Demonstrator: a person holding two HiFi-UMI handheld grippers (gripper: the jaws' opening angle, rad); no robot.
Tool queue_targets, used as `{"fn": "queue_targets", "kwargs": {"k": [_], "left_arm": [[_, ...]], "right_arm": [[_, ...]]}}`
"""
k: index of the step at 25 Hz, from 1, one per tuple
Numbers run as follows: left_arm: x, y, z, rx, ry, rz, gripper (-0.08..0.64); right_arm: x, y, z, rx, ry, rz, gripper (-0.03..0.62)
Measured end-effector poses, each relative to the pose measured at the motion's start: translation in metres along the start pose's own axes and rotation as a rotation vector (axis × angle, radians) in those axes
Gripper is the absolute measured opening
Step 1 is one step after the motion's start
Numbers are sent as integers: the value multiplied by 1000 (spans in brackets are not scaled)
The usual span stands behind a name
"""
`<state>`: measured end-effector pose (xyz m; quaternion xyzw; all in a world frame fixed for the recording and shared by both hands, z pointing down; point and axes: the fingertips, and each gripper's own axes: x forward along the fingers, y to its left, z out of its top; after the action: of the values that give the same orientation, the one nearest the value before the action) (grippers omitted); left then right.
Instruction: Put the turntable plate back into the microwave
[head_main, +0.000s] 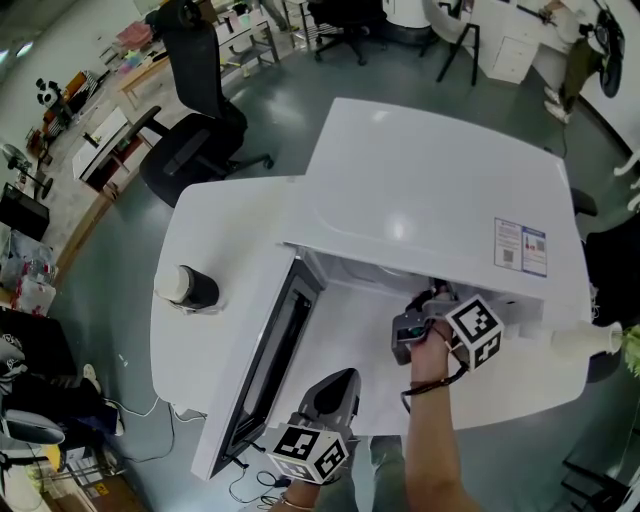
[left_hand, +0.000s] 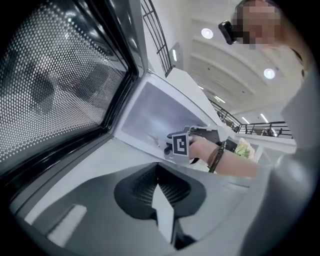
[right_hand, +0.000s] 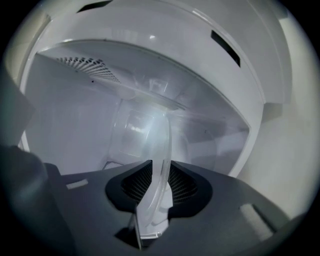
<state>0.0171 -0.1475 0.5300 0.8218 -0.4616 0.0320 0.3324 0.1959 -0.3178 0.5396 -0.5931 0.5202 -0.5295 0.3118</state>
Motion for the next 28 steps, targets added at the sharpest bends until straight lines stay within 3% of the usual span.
{"fn": "queue_targets", "kwargs": {"k": [14,28], "left_arm": [[-10,-5,3,-11,-24,-12,0],[-23,-12,0,-14,-37,-32,0]], "right_arm": [[-9,2,-11,-73,112,-73,100],[-25,-12,-19,-48,164,-117,107]]}}
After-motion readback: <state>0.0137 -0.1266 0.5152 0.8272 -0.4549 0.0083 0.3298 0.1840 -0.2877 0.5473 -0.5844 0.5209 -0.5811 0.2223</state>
